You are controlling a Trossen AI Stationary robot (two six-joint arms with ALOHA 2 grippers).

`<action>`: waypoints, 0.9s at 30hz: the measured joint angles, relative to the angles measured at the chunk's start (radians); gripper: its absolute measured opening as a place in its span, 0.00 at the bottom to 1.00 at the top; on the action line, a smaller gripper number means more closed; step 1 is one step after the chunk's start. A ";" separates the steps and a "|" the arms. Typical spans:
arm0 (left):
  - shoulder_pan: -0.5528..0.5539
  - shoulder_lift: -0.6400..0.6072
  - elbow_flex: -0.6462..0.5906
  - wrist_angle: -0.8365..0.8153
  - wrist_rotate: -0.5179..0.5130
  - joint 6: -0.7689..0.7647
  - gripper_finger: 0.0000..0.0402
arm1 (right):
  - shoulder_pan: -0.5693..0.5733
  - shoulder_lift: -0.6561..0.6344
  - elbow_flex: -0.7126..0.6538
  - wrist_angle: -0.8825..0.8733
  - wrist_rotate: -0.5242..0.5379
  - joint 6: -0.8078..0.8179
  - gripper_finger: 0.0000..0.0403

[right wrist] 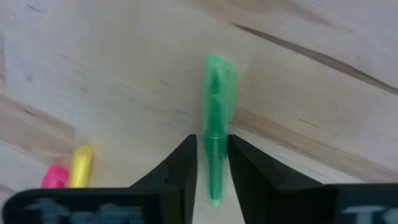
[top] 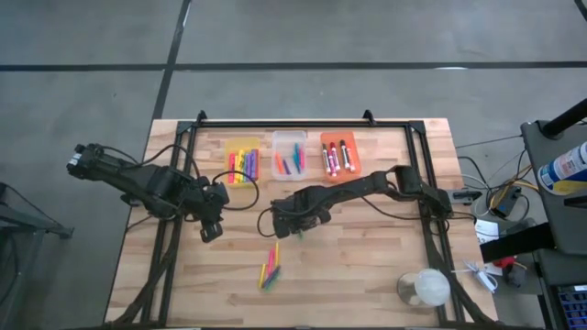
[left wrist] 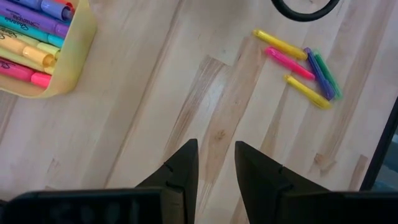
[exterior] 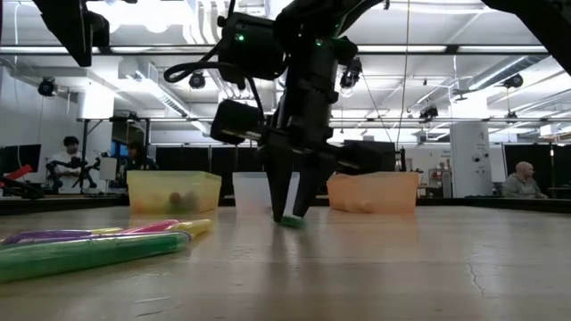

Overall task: Pick & Place Markers
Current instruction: Put the top green pen into the white bin

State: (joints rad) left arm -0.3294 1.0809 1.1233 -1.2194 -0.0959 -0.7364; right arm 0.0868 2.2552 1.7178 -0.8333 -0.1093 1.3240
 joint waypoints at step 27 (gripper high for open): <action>0.000 0.000 0.000 0.001 -0.001 -0.016 0.25 | -0.194 -0.023 0.472 -0.269 0.326 -0.402 0.06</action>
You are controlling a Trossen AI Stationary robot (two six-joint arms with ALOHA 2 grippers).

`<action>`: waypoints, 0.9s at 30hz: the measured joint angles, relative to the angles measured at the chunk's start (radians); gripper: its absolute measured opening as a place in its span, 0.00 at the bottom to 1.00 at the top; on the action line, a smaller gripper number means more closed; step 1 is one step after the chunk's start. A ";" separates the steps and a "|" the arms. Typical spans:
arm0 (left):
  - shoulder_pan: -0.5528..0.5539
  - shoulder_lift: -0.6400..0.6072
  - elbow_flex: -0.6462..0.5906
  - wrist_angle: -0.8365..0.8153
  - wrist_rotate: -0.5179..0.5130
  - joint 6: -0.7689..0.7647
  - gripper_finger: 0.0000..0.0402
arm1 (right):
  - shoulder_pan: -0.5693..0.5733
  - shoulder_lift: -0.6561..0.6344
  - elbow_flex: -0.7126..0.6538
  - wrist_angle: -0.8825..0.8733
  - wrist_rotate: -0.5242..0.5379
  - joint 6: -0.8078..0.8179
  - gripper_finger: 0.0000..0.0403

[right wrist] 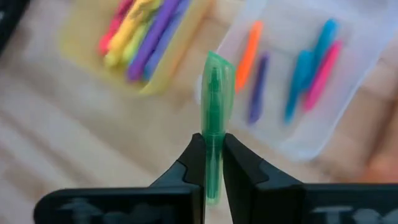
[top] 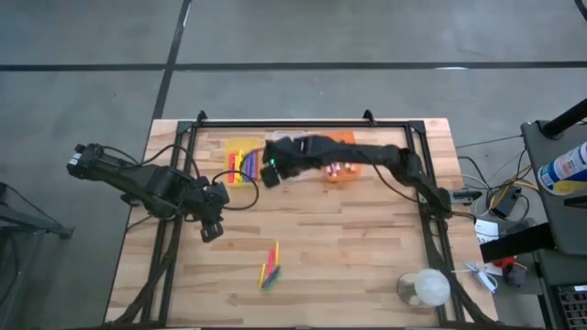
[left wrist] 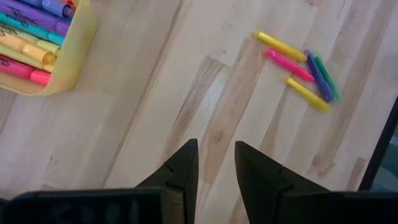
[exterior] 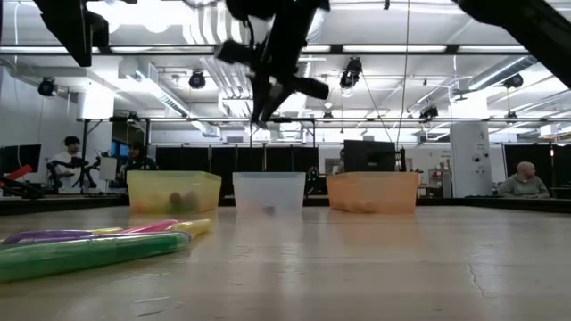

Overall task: Pick & Place Markers
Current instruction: Put the top green pen into the white bin, then put the pink pen into the white bin

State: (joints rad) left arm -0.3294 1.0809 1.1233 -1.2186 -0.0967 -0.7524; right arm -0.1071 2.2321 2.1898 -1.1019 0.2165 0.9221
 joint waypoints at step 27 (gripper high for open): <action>0.000 0.003 0.000 0.025 -0.047 -0.084 0.25 | -0.229 0.010 -0.218 0.201 -0.167 -0.095 0.31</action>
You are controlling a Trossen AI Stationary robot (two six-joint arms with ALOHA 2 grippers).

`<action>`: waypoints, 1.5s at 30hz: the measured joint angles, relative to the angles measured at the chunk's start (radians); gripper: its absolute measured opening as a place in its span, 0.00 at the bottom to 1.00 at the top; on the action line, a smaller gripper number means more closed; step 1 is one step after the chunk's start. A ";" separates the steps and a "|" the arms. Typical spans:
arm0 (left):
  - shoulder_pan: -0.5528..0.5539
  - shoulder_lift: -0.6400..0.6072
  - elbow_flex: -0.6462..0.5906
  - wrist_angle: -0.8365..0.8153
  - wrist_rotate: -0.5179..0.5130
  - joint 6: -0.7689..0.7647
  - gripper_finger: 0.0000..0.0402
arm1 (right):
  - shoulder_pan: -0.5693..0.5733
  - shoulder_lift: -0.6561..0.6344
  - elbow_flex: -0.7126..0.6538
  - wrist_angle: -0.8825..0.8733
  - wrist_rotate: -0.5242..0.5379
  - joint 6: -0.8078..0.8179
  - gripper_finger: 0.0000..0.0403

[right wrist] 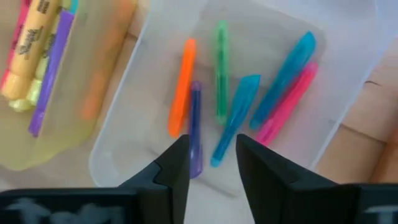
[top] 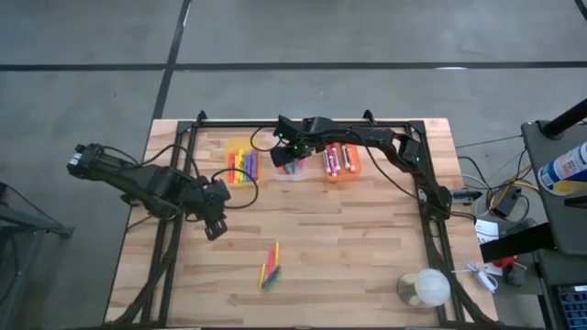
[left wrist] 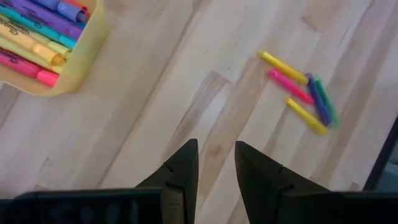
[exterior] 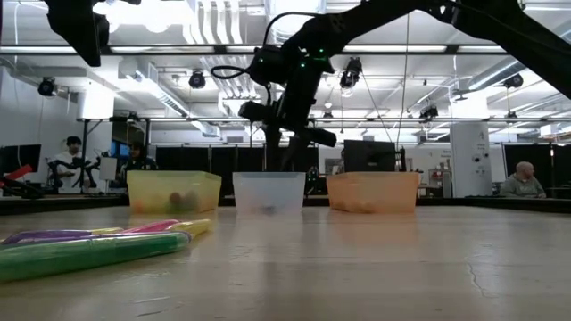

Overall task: Pick & Place Markers
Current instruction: Put the pink pen into the white bin

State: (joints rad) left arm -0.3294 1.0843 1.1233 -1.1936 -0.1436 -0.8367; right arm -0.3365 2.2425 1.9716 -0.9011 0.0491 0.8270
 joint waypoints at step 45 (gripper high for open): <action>-0.023 0.666 0.042 0.652 0.154 -0.765 0.25 | 0.584 -0.661 -0.039 -0.606 0.388 0.003 0.25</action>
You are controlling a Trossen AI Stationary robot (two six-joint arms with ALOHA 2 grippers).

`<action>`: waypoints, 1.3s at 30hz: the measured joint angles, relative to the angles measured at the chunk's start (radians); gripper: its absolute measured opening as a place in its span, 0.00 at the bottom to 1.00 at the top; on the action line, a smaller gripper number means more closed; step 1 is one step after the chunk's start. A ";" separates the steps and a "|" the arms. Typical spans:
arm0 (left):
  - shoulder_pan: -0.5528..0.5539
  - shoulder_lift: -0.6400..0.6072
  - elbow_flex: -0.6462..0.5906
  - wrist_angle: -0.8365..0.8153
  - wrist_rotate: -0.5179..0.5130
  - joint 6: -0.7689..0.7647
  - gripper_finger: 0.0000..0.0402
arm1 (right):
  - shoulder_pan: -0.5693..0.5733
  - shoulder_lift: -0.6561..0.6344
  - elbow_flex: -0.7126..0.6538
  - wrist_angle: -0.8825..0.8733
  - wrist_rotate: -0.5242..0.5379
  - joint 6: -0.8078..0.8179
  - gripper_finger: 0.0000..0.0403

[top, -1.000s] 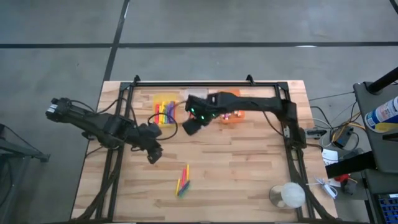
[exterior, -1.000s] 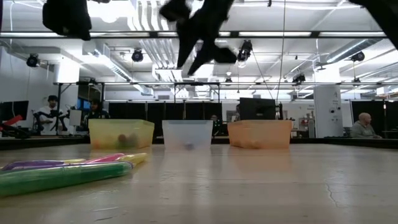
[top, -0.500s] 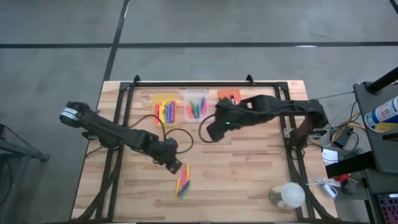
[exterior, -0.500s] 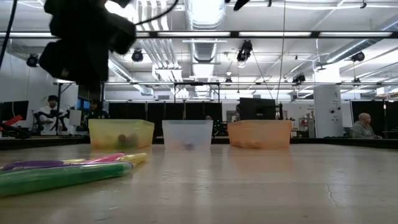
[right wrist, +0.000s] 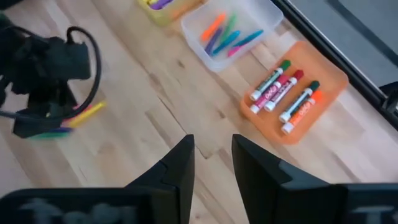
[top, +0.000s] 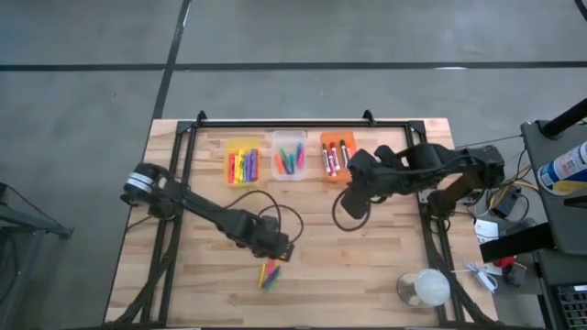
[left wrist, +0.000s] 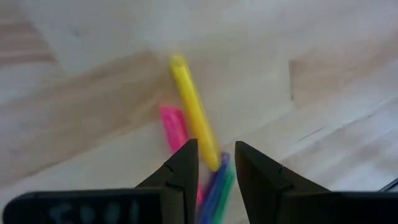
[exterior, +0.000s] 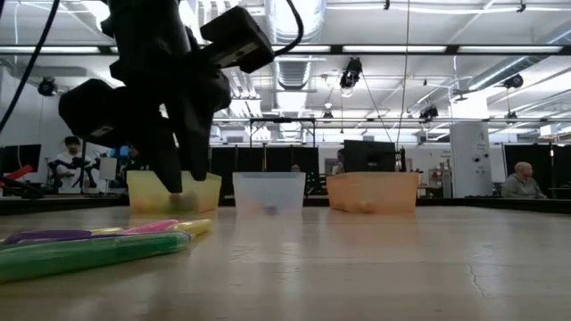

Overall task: Pick & Place Markers
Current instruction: Put the pink pen into the white bin

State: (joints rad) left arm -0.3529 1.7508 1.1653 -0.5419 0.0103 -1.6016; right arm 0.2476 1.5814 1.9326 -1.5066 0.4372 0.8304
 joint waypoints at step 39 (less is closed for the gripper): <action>-0.003 0.167 0.123 -0.197 -0.066 0.103 0.09 | 0.014 -0.037 -0.114 0.020 0.011 -0.005 0.21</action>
State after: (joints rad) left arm -0.3557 1.9177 1.2885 -0.7391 -0.0553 -1.4982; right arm 0.2619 1.5440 1.8187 -1.4862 0.4479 0.8249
